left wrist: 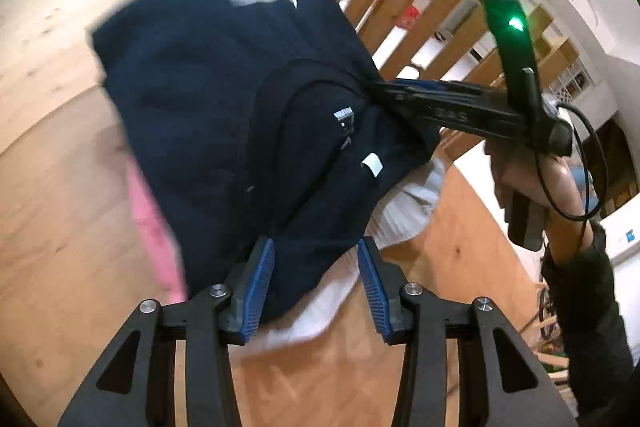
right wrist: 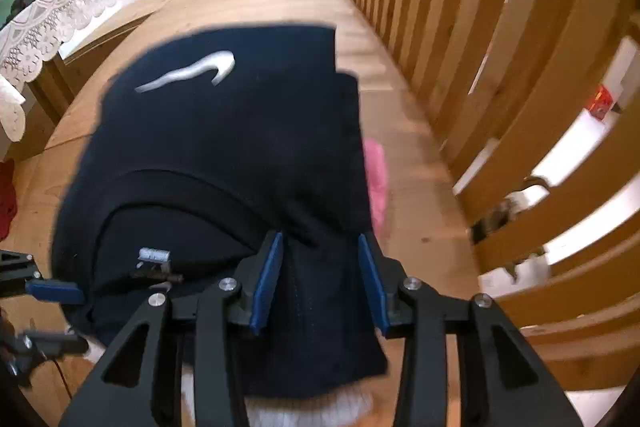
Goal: Fold clothes
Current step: 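Lower the navy shirt onto the stack and open both tools, then press and straighten the navy shirt on the stack with both tools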
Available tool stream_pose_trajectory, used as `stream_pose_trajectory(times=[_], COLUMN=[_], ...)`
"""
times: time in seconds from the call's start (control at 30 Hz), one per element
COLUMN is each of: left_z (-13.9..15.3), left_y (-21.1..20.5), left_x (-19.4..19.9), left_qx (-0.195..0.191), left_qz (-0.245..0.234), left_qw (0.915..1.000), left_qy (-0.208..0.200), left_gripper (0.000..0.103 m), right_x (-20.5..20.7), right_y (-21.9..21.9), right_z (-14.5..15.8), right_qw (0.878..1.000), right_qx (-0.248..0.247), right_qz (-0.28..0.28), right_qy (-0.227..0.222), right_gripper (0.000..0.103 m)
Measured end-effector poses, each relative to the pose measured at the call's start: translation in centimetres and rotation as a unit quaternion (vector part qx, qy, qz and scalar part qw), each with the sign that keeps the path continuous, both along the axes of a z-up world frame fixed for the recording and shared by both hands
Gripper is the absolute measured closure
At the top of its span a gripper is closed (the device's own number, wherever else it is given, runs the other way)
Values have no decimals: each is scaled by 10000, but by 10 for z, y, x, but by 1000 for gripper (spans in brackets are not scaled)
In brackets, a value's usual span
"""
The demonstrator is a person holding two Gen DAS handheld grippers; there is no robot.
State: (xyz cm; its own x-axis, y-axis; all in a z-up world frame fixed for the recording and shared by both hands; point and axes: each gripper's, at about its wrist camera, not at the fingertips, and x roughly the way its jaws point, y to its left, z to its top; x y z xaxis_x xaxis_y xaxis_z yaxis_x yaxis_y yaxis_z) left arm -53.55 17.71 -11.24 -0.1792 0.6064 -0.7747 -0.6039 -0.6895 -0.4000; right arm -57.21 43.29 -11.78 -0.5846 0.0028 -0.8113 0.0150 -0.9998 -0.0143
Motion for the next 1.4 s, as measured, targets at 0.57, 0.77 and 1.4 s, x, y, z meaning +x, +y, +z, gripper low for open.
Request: stream_pose_trajectory(times=[0.57,0.77,1.4], left_z=[13,30,2], left_y=[-6,-10,2], left_x=[12,-58,-132], left_qx=[-111,223,147], left_qz=[-575,553,1637], left_qw=[9982,9974,9847], left_qy=[90,408,583], left_gripper=[51,51,44], right_x=[20,-55,-151], right_y=[-8,-20,-26], right_z=[46,72,51], right_qw=[9969,9968,9981], right_qx=[580,-183,18], right_qz=[362,96,-607], right_qy=[377,772,76], right_gripper=[63,63,52])
